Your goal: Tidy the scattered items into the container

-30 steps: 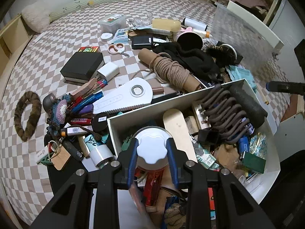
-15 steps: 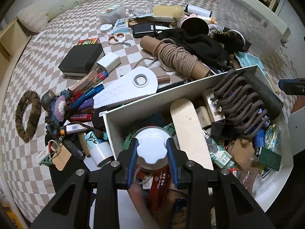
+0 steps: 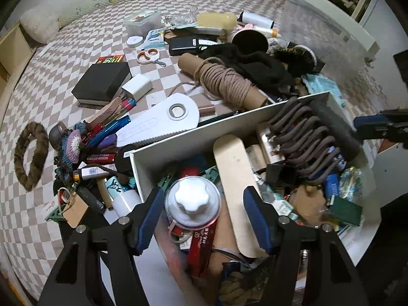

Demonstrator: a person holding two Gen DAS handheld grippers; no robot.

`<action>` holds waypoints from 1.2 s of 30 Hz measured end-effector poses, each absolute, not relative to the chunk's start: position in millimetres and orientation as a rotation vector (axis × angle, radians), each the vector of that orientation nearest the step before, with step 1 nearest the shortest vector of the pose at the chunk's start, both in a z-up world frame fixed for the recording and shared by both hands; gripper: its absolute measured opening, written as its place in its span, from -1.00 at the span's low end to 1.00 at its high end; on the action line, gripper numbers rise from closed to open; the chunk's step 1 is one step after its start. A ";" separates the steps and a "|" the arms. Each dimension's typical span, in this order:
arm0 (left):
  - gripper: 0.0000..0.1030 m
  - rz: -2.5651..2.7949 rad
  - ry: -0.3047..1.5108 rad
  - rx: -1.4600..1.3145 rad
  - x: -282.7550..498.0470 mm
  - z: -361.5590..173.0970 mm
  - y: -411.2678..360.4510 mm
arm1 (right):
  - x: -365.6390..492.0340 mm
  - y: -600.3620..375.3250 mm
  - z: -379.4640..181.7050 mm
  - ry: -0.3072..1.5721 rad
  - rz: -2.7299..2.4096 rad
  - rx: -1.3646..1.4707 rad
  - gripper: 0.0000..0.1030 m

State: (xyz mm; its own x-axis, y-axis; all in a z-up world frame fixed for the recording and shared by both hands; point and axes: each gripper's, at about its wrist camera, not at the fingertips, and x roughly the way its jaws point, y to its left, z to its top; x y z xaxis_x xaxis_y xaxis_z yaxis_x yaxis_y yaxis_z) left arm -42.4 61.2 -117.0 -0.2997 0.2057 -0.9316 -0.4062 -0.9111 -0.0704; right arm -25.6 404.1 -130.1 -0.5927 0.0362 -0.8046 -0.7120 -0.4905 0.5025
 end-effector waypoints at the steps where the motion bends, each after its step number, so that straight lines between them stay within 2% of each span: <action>1: 0.25 2.246 0.235 -1.565 -42.1 -115.2 60.0 | -26.7 403.5 -130.2 1.200 2.115 -1.051 -0.38; 5: 0.33 2.243 0.201 -1.543 -41.9 -110.6 57.1 | -31.9 400.9 -130.2 1.151 2.112 -1.083 -0.38; 19: 0.34 2.263 0.095 -1.542 -43.0 -100.3 45.4 | -40.5 396.1 -128.2 1.052 2.121 -1.126 -0.38; 21: 0.39 2.295 0.093 -1.535 -44.7 -97.9 43.4 | -39.1 398.0 -128.1 1.057 2.118 -1.118 -0.38; 23: 0.61 2.340 0.096 -1.513 -46.2 -94.1 41.9 | -36.4 401.2 -127.2 1.078 2.116 -1.093 -0.38; 26: 0.77 2.425 0.084 -1.428 -46.7 -82.5 39.7 | -29.1 407.3 -123.9 1.122 2.109 -1.024 -0.37; 28: 0.82 2.460 0.082 -1.373 -46.2 -75.0 38.7 | -21.9 411.0 -120.7 1.142 2.096 -0.964 -0.26; 30: 0.82 2.489 0.083 -1.333 -46.5 -69.1 37.1 | -14.7 414.4 -117.3 1.155 2.081 -0.903 0.01; 35: 0.82 2.532 0.068 -1.298 -51.1 -59.8 31.7 | 1.4 418.4 -107.1 1.117 2.045 -0.746 0.32; 36: 0.83 2.540 0.064 -1.294 -52.1 -58.2 30.4 | 4.1 418.8 -104.5 1.094 2.049 -0.719 0.50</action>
State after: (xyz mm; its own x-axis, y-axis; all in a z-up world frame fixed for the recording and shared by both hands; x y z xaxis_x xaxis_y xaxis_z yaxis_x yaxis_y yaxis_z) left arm -52.1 30.4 -58.2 -0.5550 0.2354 -0.7979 -0.2751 -0.9571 -0.0911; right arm 4.1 418.8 -104.5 -0.6047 0.3156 -0.7313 -0.7832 -0.4023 0.4740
